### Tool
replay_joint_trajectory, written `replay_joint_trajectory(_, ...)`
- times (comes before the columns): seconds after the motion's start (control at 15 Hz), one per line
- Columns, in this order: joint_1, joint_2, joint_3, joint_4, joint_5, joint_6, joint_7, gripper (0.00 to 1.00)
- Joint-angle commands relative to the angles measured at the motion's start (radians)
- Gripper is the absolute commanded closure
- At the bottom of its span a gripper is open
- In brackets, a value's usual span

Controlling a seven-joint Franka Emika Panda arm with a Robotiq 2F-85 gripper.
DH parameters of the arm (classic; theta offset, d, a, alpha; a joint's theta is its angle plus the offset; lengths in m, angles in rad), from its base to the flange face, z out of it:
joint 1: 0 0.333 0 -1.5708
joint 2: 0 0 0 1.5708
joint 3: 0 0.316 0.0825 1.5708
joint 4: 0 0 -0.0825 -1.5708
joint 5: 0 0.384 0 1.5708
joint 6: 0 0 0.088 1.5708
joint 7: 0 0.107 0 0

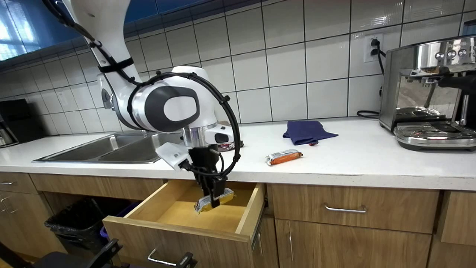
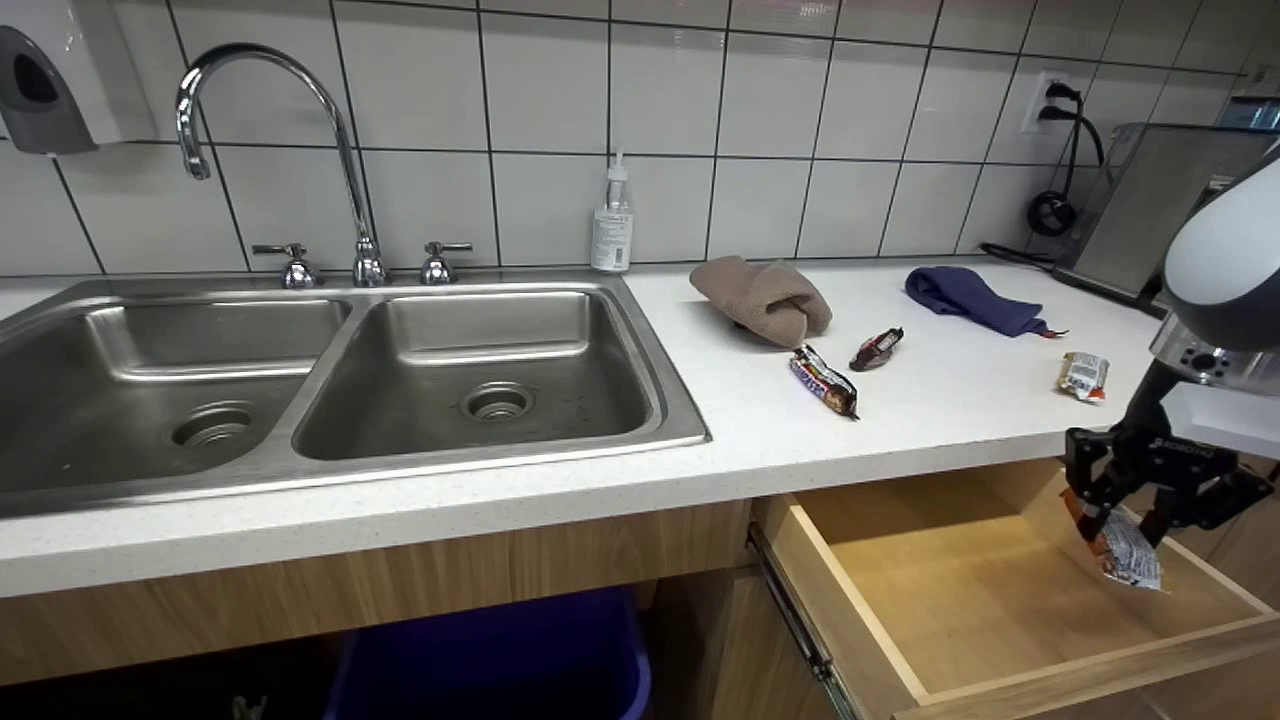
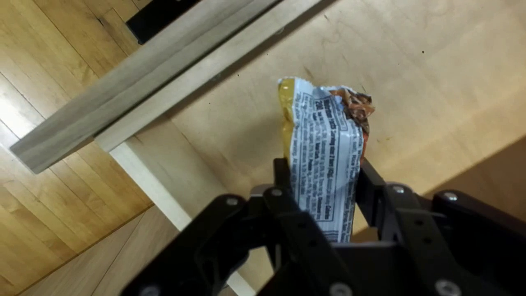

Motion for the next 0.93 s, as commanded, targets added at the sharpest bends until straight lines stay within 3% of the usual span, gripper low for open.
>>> replay_joint_trajectory(0.0, -0.017, 0.028, 0.014, 0.028, 0.021, 0.009, 0.014, 0.40)
replay_joint_trajectory(0.4, -0.020, 0.002, 0.023, 0.022, 0.038, 0.005, 0.002, 0.01)
replay_joint_trajectory(0.87, -0.041, -0.105, 0.044, -0.016, 0.105, -0.022, -0.037, 0.00)
